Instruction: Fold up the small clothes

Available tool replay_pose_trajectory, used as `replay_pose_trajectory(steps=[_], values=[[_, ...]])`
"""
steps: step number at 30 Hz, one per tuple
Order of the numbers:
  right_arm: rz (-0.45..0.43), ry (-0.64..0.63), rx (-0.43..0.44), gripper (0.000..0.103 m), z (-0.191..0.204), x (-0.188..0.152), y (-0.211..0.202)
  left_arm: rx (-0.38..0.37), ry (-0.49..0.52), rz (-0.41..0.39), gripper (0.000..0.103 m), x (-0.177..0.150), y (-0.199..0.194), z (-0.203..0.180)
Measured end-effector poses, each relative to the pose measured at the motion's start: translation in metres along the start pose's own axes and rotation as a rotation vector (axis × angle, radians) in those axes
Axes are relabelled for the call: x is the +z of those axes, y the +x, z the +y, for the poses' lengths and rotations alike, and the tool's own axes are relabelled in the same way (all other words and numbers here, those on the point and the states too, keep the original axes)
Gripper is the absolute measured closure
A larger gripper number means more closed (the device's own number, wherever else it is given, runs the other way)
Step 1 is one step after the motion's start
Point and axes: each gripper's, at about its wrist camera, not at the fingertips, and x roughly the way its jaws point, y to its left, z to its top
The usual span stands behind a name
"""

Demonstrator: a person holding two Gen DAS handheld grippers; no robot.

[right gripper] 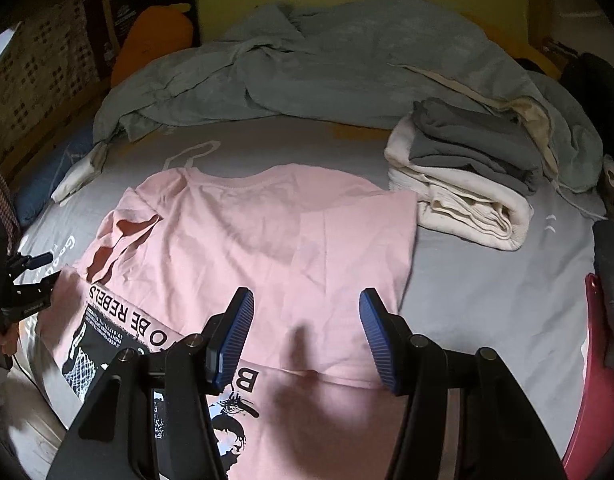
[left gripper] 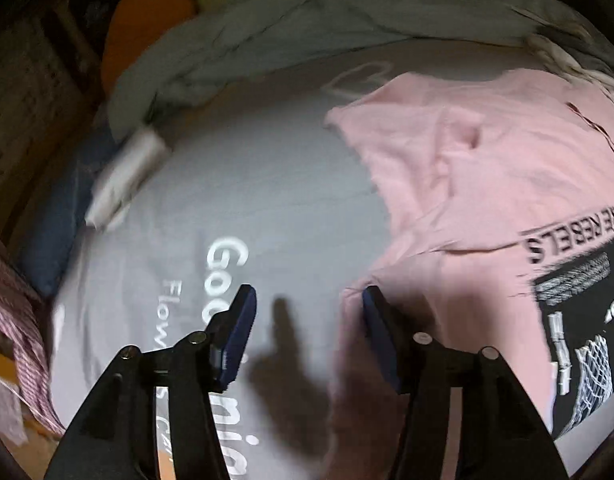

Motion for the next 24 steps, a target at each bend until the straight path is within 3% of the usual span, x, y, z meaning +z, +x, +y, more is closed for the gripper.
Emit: replay_pose_trajectory(steps=[5, 11, 14, 18, 21, 22, 24], values=[[-0.018, 0.039, -0.011, 0.046, -0.011, -0.004, -0.010, -0.093, -0.123, 0.033, 0.046, -0.006, 0.005, 0.020], [-0.073, 0.135, -0.018, 0.046, -0.040, -0.025, -0.039, -0.332, -0.327, -0.037, 0.048, -0.026, -0.036, 0.045], [-0.096, 0.177, -0.053, 0.046, -0.050, -0.043, -0.054, -0.399, -0.370, -0.047, 0.046, -0.048, -0.052, 0.042], [-0.077, 0.231, -0.115, 0.046, -0.060, -0.079, -0.065, -0.489, -0.451, 0.030, 0.046, -0.078, -0.044, 0.032], [-0.075, 0.265, -0.233, 0.046, -0.063, -0.116, -0.073, -0.509, -0.496, 0.062, 0.046, -0.097, -0.039, 0.022], [-0.065, 0.271, -0.230, 0.046, -0.063, -0.125, -0.073, -0.511, -0.511, 0.058, 0.047, -0.100, -0.036, 0.021], [-0.028, 0.322, -0.138, 0.047, -0.066, -0.142, -0.071, -0.531, -0.549, 0.040, 0.050, -0.099, -0.035, 0.026]])
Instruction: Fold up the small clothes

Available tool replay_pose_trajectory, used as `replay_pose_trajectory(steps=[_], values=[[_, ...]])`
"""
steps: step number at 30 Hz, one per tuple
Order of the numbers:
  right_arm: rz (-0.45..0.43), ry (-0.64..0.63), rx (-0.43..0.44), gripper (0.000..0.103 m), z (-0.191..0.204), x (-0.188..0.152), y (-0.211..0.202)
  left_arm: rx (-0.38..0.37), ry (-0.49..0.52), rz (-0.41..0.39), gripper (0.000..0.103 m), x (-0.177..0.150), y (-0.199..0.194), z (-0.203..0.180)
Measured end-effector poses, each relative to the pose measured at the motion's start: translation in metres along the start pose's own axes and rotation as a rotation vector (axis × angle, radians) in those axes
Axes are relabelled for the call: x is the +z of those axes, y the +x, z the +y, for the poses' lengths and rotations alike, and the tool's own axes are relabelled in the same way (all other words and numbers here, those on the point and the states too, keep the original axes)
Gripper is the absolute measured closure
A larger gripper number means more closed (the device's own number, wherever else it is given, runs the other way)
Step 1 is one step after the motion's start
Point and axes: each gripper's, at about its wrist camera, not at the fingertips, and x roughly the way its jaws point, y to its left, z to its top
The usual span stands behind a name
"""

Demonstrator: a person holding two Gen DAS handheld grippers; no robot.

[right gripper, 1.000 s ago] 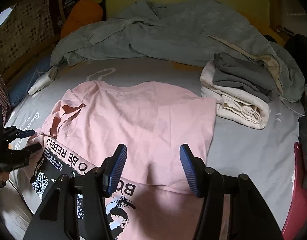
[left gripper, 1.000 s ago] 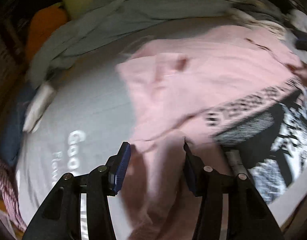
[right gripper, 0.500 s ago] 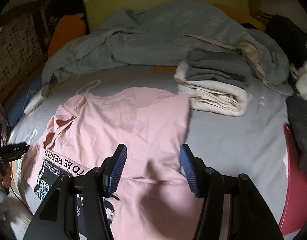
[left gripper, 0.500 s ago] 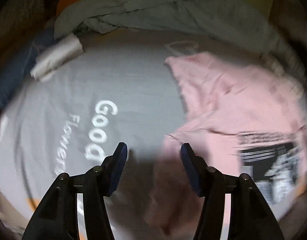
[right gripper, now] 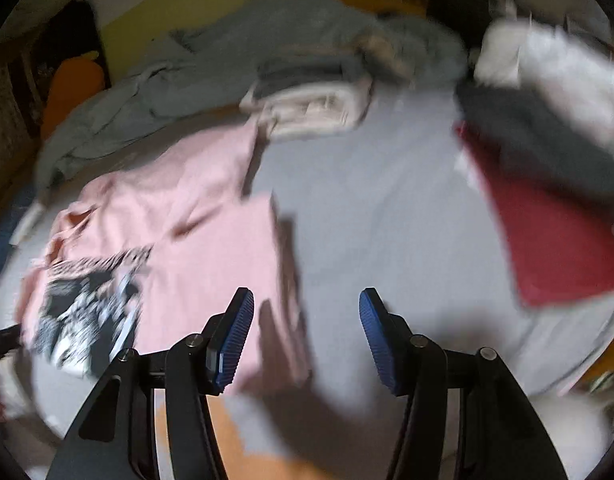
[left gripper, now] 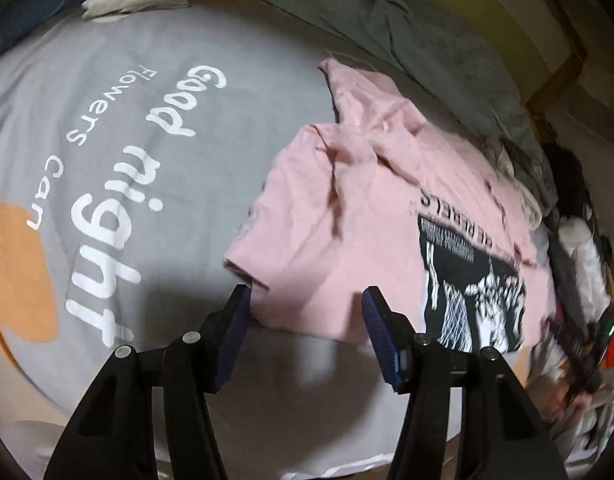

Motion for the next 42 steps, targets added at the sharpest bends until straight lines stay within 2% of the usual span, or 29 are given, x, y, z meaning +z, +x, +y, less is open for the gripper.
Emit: replay_pose_trajectory(steps=[1, 2, 5, 6, 7, 8, 9, 11, 15, 17, 22, 26, 28, 30, 31, 33, 37, 40, 42], values=[[0.043, 0.043, 0.072, 0.047, -0.006, -0.006, 0.004, -0.027, -0.012, -0.013, 0.053, 0.003, 0.000, 0.002], [0.079, 0.092, 0.129, 0.049, -0.013, -0.011, 0.009, -0.054, -0.029, -0.007, 0.060, 0.005, 0.001, 0.005], [0.084, 0.154, 0.175, 0.053, -0.020, -0.020, 0.008, -0.101, -0.070, 0.034, 0.079, 0.003, 0.009, 0.011], [0.087, 0.159, 0.211, 0.061, -0.020, -0.021, 0.008, -0.093, -0.068, 0.033, 0.087, 0.001, 0.010, 0.010], [0.099, 0.160, 0.242, 0.074, -0.018, -0.021, 0.010, -0.079, -0.059, 0.029, 0.093, 0.000, 0.010, 0.010], [0.119, 0.160, 0.265, 0.086, -0.015, -0.020, 0.014, -0.073, -0.051, 0.030, 0.094, -0.001, 0.010, 0.009], [0.131, 0.158, 0.257, 0.093, -0.013, -0.021, 0.017, -0.068, -0.056, 0.020, 0.095, -0.001, 0.007, 0.008], [0.084, 0.170, 0.236, 0.094, -0.012, -0.021, 0.010, -0.073, -0.077, -0.027, 0.095, -0.001, -0.008, 0.008], [-0.014, 0.190, 0.266, 0.095, -0.013, -0.019, -0.028, -0.163, -0.127, -0.103, 0.095, -0.009, -0.049, 0.002], [-0.033, 0.166, 0.268, 0.095, -0.009, -0.015, -0.043, -0.180, -0.140, -0.132, 0.095, -0.013, -0.066, -0.003], [-0.046, 0.185, 0.275, 0.095, -0.009, -0.010, -0.070, -0.228, -0.211, -0.142, 0.095, -0.015, -0.083, -0.004], [-0.045, 0.215, 0.291, 0.095, -0.008, 0.016, -0.060, -0.247, -0.314, -0.133, 0.095, 0.012, -0.074, -0.008], [-0.062, 0.235, 0.287, 0.095, -0.003, 0.039, -0.045, -0.224, -0.301, -0.151, 0.095, 0.036, -0.065, -0.020], [-0.082, 0.241, 0.279, 0.095, 0.006, 0.059, -0.030, -0.158, -0.282, -0.173, 0.095, 0.061, -0.052, -0.031], [-0.083, 0.237, 0.280, 0.095, 0.011, 0.072, -0.021, -0.148, -0.279, -0.179, 0.095, 0.075, -0.044, -0.036], [-0.076, 0.241, 0.240, 0.095, 0.020, 0.096, 0.001, -0.107, -0.256, -0.166, 0.095, 0.103, -0.025, -0.042], [0.017, 0.256, 0.208, 0.095, 0.028, 0.132, 0.059, -0.005, -0.225, -0.099, 0.095, 0.144, 0.017, -0.045], [0.077, 0.274, 0.187, 0.095, 0.031, 0.146, 0.096, 0.036, -0.228, -0.054, 0.095, 0.162, 0.050, -0.040], [0.090, 0.286, 0.191, 0.095, 0.031, 0.154, 0.111, 0.035, -0.235, -0.044, 0.095, 0.170, 0.063, -0.035]])
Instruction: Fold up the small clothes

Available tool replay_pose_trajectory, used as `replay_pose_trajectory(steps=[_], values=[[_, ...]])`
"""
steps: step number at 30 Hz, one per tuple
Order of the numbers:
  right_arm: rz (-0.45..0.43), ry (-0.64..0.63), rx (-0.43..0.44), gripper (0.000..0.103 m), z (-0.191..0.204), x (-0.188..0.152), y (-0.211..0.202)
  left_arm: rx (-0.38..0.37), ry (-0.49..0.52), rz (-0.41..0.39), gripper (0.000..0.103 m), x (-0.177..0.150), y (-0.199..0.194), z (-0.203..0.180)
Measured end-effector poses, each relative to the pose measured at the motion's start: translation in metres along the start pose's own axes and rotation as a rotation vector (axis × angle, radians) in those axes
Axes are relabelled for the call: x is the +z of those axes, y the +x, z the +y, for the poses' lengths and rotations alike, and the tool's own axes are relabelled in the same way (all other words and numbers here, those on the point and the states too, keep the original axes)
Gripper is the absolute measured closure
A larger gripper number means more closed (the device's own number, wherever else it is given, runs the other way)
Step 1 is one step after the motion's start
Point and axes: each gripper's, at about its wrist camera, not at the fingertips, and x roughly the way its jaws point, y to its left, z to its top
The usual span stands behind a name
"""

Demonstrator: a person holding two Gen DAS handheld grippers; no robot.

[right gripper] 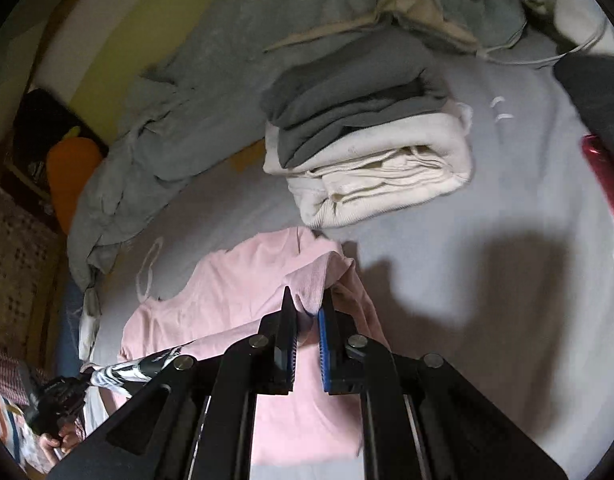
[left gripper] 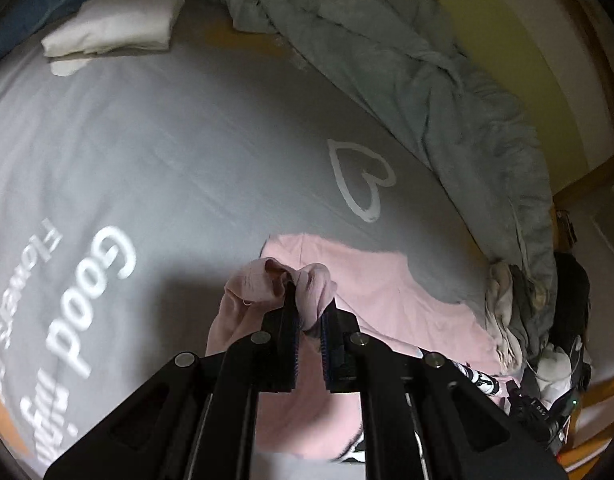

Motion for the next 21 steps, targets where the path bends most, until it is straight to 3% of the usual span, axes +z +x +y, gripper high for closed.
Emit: replay_pose_trajectory(steps=[9, 11, 13, 14, 15, 19, 21], values=[[-0.031, -0.041, -0.049, 0.094, 0.007, 0.027, 0.032, -0.112, -0.013, 0.033, 0.094, 0.030, 0.041, 0.009], [-0.055, -0.043, -0.046, 0.086, 0.006, 0.032, 0.037, -0.096, 0.017, 0.015, 0.093, 0.030, 0.045, 0.008], [-0.106, -0.115, -0.046, 0.063, 0.010, 0.032, 0.036, -0.030, 0.062, -0.032, 0.085, 0.023, 0.043, 0.008], [-0.151, -0.168, -0.076, 0.053, 0.013, 0.030, 0.032, 0.023, 0.092, -0.077, 0.076, 0.020, 0.039, 0.008], [-0.199, -0.197, -0.123, 0.037, 0.015, 0.029, 0.028, 0.072, 0.138, -0.130, 0.064, 0.018, 0.033, 0.004], [-0.345, -0.239, -0.204, 0.034, 0.015, 0.028, 0.000, 0.237, 0.262, -0.310, 0.050, 0.008, 0.002, -0.012], [-0.372, -0.255, -0.176, 0.034, 0.018, 0.025, -0.013, 0.248, 0.342, -0.403, 0.044, -0.004, -0.020, -0.024]])
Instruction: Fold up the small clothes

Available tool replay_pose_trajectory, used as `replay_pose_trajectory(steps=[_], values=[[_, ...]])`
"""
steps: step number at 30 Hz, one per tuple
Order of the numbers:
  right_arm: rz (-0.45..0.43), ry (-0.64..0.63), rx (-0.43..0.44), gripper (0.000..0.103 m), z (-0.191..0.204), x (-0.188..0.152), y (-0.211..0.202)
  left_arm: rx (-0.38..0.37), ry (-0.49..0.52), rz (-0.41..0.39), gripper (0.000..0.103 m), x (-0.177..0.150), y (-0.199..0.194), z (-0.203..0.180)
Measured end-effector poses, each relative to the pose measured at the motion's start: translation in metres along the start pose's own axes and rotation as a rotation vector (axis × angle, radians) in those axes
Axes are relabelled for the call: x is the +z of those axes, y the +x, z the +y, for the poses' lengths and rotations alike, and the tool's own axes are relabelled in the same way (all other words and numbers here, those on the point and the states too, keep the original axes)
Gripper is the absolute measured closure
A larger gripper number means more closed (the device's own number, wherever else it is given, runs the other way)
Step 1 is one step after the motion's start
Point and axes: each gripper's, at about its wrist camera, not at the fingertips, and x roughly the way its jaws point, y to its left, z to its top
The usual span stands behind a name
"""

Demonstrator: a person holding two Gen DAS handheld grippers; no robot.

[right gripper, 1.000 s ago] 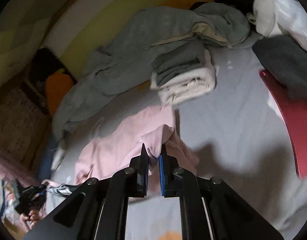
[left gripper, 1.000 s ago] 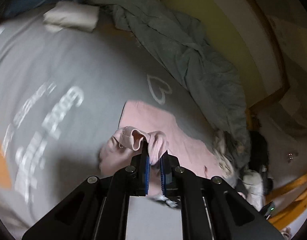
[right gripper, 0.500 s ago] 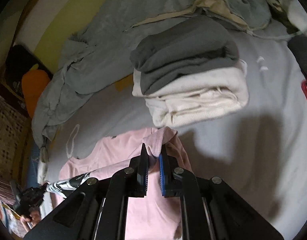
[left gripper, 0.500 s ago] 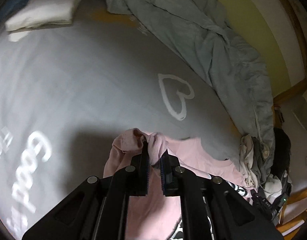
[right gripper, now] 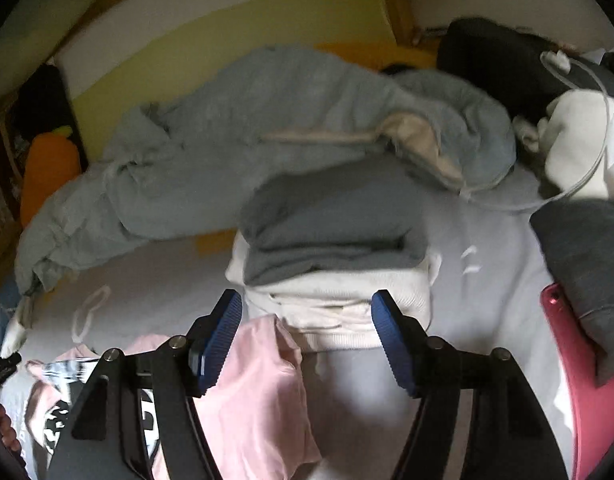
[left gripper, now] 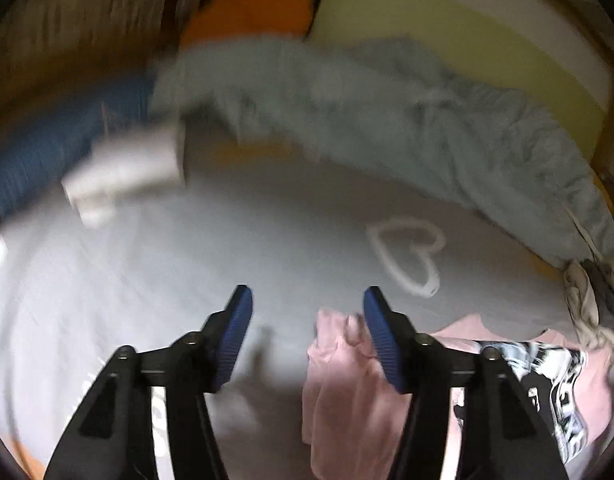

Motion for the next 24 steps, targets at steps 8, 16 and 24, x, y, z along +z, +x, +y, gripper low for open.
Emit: replay_pose_trajectory(steps=[8, 16, 24], values=[[0.192, -0.357, 0.260, 0.034, 0.088, -0.075, -0.041, -0.279, 0.333, 0.027, 0.042, -0.087, -0.071, -0.075], [0.280, -0.465, 0.221, 0.035, 0.120, -0.134, -0.019, -0.190, 0.482, 0.117, 0.042, -0.149, -0.043, -0.123], [0.187, -0.435, 0.206, 0.035, 0.110, -0.125, -0.033, -0.244, 0.395, 0.061, 0.042, -0.127, -0.063, -0.106]])
